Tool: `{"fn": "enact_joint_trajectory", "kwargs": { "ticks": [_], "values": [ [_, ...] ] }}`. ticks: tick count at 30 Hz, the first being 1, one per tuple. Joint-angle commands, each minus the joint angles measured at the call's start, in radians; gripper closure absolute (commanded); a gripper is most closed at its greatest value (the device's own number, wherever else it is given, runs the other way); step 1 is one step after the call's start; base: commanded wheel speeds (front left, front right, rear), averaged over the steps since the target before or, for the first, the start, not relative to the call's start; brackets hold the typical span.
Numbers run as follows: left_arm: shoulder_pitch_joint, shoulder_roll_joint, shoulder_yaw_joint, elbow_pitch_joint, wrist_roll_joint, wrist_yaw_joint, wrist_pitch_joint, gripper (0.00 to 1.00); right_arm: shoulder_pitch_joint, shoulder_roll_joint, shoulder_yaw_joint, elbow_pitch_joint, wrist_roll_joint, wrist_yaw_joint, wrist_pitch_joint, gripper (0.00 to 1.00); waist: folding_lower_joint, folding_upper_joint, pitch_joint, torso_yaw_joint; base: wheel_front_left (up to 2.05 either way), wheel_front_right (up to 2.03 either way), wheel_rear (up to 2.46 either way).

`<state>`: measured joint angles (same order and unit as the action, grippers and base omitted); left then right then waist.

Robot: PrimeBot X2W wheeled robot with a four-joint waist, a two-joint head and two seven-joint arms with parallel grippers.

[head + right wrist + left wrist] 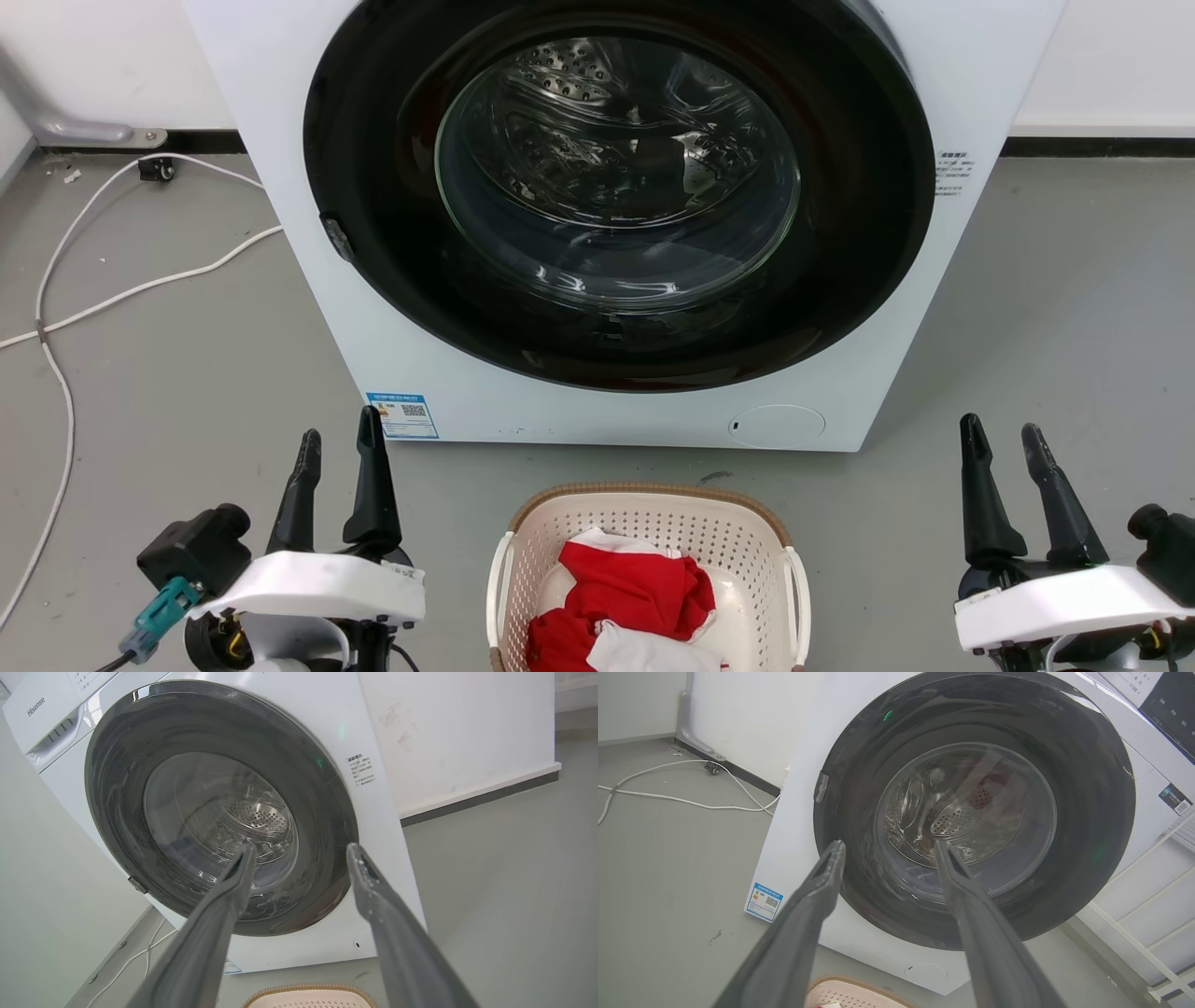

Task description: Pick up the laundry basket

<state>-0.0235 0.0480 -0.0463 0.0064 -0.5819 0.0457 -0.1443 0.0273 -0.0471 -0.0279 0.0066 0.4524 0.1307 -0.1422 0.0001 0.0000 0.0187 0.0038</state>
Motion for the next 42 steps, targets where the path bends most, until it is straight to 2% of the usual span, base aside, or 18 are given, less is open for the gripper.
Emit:
{"fn": "enact_joint_trajectory", "kwargs": {
  "ticks": [1, 18, 42],
  "values": [
    [0.005, 0.003, -0.002, -0.016, 0.025, 0.008, -0.008, 0.00, 0.007, -0.004, 0.002, -0.015, -0.023, 0.000, -0.010, 0.00, 0.0000, 0.0000, 0.000, 0.000, 0.00, 0.00, 0.00],
    [0.019, 0.003, -0.024, -0.033, 0.176, 0.013, -0.049, 0.00, 0.029, -0.004, 0.017, -0.039, -0.184, 0.000, -0.051, 0.00, -0.0001, 0.0000, 0.002, 0.003, 0.00, 0.00, 0.00],
    [0.041, 0.003, -0.034, -0.040, 0.347, -0.027, -0.097, 0.00, 0.055, -0.005, 0.034, -0.069, -0.370, 0.000, -0.098, 0.00, -0.0001, 0.0000, 0.004, 0.006, 0.00, 0.00, 0.00]
  ]
}}
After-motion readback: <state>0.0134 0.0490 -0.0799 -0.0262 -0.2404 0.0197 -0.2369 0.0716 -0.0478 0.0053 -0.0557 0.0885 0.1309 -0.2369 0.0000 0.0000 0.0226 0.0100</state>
